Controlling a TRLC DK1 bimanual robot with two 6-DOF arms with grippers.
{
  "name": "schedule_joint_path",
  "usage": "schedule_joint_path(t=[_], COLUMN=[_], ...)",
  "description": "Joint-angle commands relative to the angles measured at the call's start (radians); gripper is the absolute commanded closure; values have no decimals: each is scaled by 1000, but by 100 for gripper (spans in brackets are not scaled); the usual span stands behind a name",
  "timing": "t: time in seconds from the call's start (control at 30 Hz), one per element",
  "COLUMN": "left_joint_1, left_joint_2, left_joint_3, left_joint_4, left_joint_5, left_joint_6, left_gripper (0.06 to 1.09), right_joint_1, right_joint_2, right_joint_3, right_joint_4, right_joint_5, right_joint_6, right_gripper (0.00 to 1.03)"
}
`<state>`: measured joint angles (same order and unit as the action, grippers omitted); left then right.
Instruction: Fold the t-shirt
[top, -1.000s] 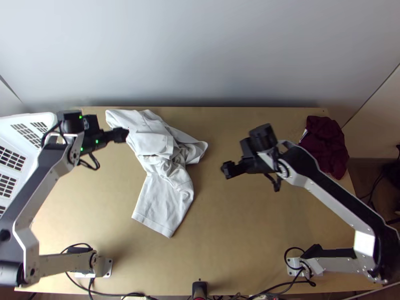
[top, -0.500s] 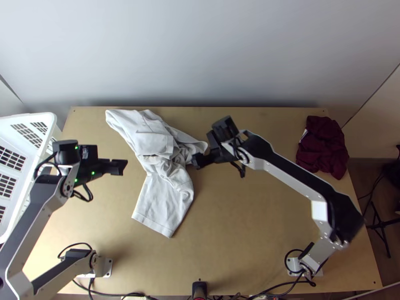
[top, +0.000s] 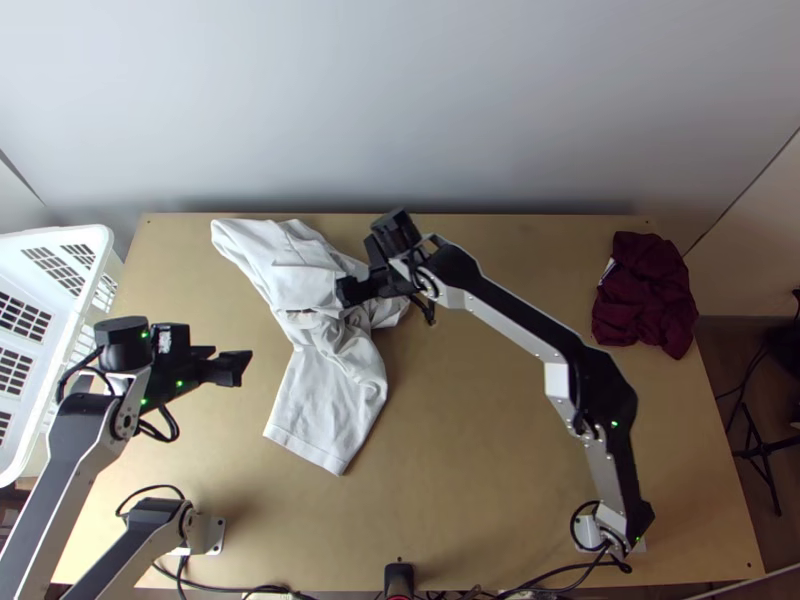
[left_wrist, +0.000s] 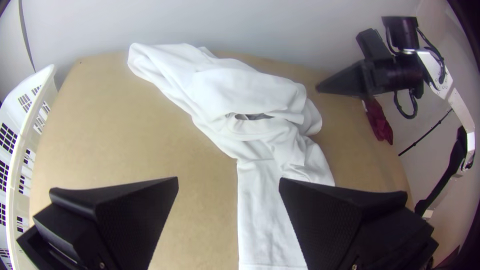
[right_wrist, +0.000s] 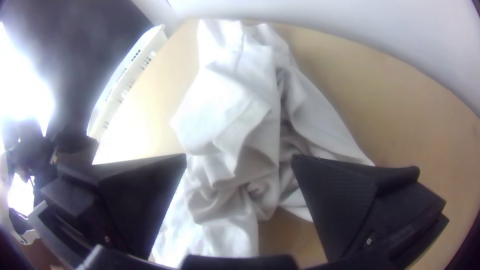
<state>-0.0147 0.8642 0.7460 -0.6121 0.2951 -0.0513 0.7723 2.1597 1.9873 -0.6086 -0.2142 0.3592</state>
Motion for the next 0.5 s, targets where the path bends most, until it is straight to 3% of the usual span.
schedule_joint_path(t=[0.0, 0.47], left_joint_1=[9, 24], left_joint_2=[-40, -47], left_joint_3=[-37, -63], left_joint_4=[-9, 3], left_joint_5=[-2, -2], left_joint_6=[2, 14], left_gripper=[11, 11], right_joint_1=[28, 61], right_joint_2=[132, 206], right_joint_3=[206, 306], right_joint_4=[-56, -122], right_joint_5=[-4, -24], right_joint_6=[14, 32], right_gripper=[5, 5])
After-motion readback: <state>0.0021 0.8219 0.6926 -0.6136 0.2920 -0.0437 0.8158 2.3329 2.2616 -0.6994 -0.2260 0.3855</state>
